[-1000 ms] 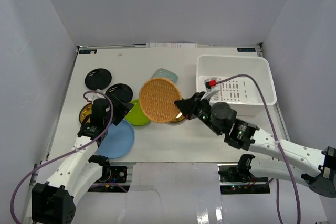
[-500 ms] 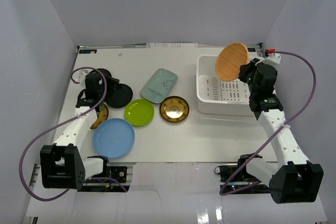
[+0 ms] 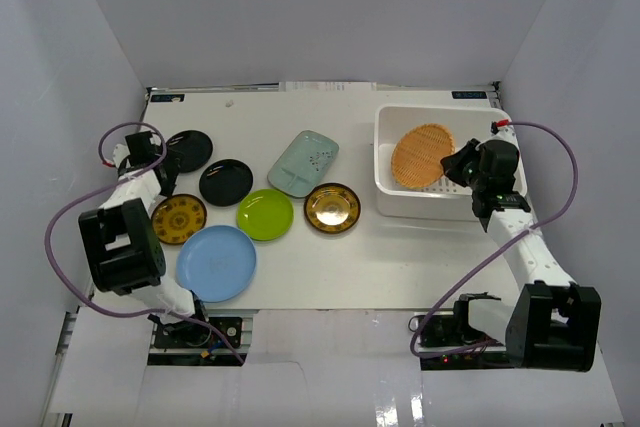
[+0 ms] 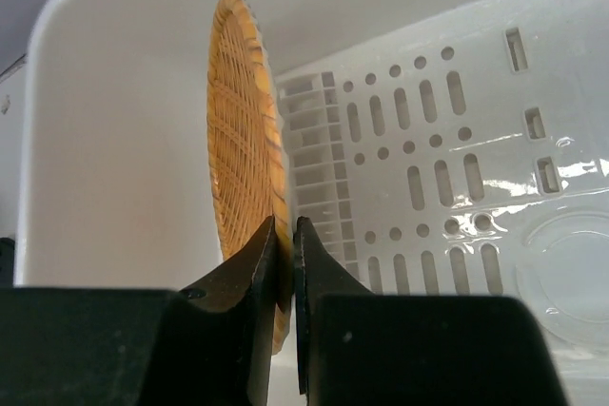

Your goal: Place the plates into the plastic bin on the countertop

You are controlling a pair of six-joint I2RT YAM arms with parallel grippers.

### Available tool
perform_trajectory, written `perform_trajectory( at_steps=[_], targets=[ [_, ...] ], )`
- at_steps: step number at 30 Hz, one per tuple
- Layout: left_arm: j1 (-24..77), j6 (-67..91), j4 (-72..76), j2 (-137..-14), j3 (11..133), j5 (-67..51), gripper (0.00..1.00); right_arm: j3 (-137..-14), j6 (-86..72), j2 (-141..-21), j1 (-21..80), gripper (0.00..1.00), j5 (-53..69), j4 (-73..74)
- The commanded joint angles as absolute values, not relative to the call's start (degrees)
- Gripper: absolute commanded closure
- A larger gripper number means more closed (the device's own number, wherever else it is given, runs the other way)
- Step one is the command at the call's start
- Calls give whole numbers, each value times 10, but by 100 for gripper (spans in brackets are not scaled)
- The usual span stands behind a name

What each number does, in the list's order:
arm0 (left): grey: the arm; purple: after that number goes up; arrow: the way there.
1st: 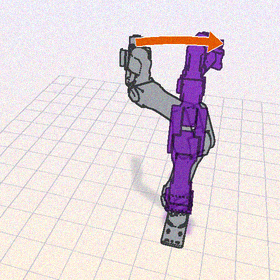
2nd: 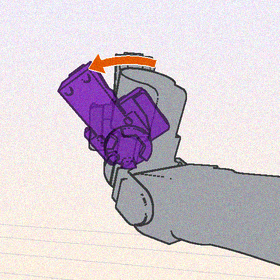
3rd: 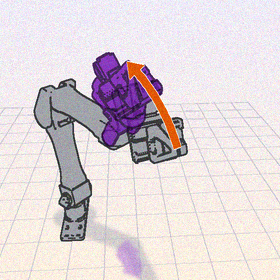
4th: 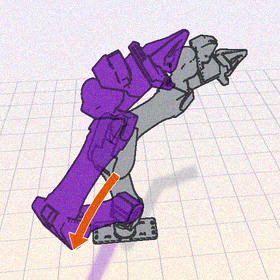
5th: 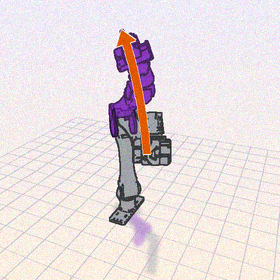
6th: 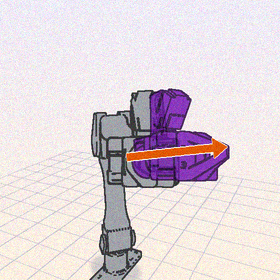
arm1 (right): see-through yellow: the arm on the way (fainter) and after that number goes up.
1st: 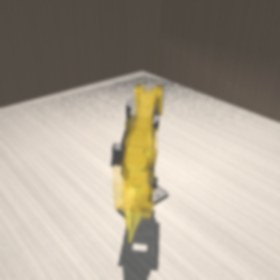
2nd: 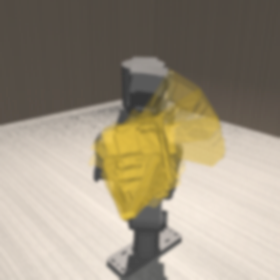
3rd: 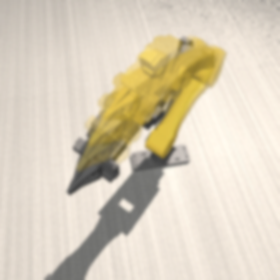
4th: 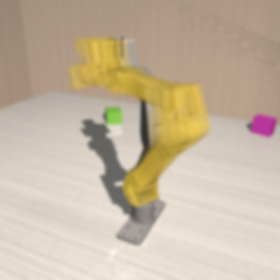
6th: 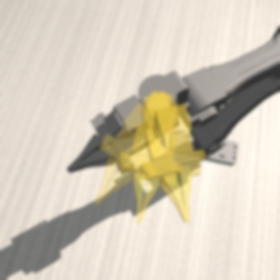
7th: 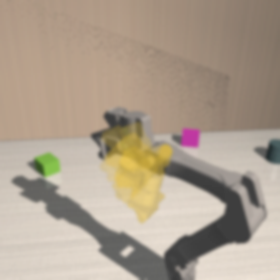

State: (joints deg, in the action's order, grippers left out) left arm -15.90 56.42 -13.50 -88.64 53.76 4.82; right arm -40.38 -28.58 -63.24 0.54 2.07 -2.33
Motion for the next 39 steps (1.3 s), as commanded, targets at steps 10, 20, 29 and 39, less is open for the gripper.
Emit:
perform_trajectory(
  at_steps=[10, 20, 29, 39],
  targets=[
    [-256, 519, -82, -1088, 636, -97, 28, -402, -323, -680, -36, 17, 93, -90],
    [-257, 520, -17, -1150, 663, -138, 36, -414, -284, -593, 50, 2, 135, -60],
    [-257, 507, 20, -1170, 664, -141, 78, -366, -370, -591, 424, 14, -49, -172],
    [-257, 497, 9, -1052, 637, -102, 100, -489, -407, -882, 630, 8, -76, -207]
  ],
)
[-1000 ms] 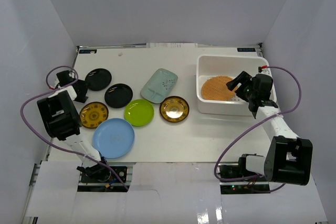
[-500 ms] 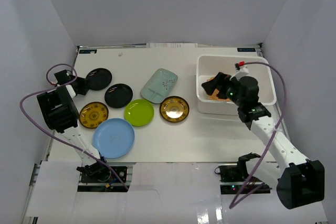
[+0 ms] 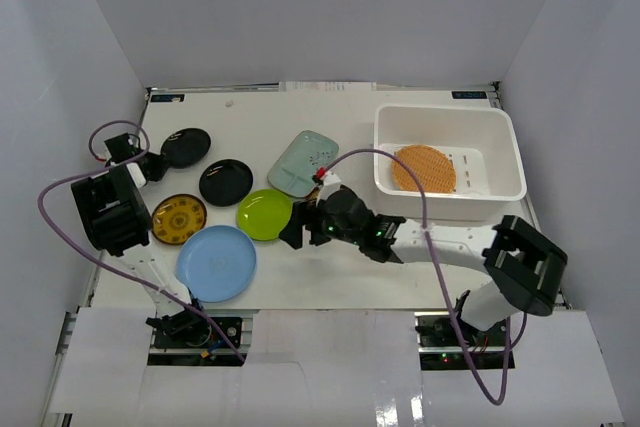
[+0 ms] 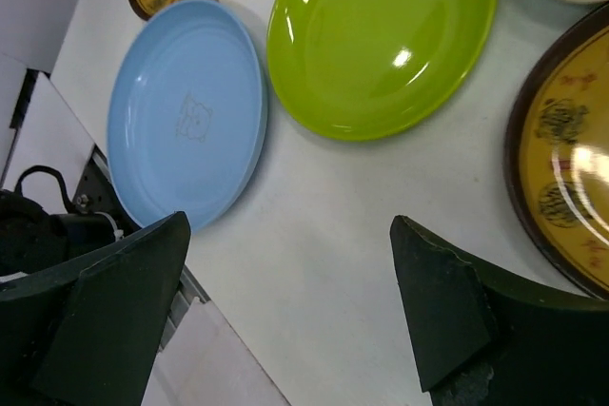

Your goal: Place the plates into the plastic bin on the countertop

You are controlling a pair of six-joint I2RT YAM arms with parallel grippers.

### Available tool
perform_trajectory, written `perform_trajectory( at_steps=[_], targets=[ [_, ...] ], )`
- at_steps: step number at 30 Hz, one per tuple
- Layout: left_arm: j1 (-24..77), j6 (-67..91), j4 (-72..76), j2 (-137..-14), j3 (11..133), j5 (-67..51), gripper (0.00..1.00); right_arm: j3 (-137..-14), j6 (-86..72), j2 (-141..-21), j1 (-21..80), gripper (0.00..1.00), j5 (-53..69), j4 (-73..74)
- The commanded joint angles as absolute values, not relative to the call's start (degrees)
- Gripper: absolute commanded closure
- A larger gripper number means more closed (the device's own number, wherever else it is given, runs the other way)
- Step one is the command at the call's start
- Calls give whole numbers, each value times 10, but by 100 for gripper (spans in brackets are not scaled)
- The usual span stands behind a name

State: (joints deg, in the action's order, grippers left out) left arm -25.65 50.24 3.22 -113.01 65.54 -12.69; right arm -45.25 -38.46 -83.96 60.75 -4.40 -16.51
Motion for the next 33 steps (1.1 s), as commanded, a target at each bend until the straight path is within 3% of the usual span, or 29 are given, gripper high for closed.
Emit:
perform_trajectory(
  at_steps=[1, 6, 12, 14, 19, 20, 29, 33],
  targets=[
    [-257, 509, 21, -1036, 629, -111, 100, -509, -410, -898, 647, 8, -76, -204],
    [-246, 571, 61, -919, 563, -130, 100, -580, -410, -1006, 688, 16, -81, -181],
    [-200, 598, 78, -758, 510, -146, 100, -665, -439, -1124, 706, 33, -83, -155],
    [-181, 600, 78, -703, 488, -156, 100, -682, -444, -1152, 707, 44, -84, -144],
    [-165, 608, 74, -595, 458, -185, 100, -694, -445, -1151, 718, 88, -103, -140],
    [-166, 608, 71, -569, 459, -189, 100, -692, -440, -1136, 722, 91, -128, -141],
    [-123, 634, 54, -533, 539, -295, 100, -639, -313, -929, 726, 92, -326, -125],
    [-74, 631, 69, -539, 583, -328, 100, -586, -279, -799, 626, 92, -337, -114]
  ],
)
